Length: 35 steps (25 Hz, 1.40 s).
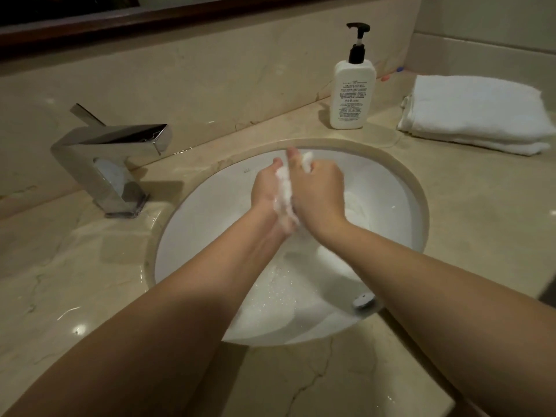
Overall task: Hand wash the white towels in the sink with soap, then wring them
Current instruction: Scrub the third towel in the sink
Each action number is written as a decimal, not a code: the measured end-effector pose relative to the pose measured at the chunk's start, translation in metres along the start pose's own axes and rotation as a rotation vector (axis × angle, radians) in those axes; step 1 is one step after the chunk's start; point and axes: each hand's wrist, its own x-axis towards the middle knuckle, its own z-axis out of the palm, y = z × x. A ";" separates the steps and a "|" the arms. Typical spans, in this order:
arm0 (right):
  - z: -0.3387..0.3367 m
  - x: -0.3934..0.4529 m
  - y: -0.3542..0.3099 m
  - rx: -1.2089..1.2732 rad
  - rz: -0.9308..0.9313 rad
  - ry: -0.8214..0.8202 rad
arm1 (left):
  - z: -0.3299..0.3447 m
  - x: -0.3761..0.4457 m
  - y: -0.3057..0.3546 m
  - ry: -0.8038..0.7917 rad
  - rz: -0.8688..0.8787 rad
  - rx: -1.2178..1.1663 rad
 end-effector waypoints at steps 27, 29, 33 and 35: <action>-0.018 0.024 0.031 0.147 0.179 -0.133 | -0.026 0.016 0.006 0.022 0.058 0.358; -0.021 0.031 0.034 0.219 0.273 -0.264 | -0.036 0.018 0.015 -0.011 -0.033 0.397; -0.020 0.041 0.046 0.003 0.408 -0.524 | -0.055 0.029 0.019 -0.033 -0.098 0.675; -0.019 0.044 0.055 -0.119 0.433 -0.568 | -0.059 0.037 0.013 -0.061 -0.094 0.855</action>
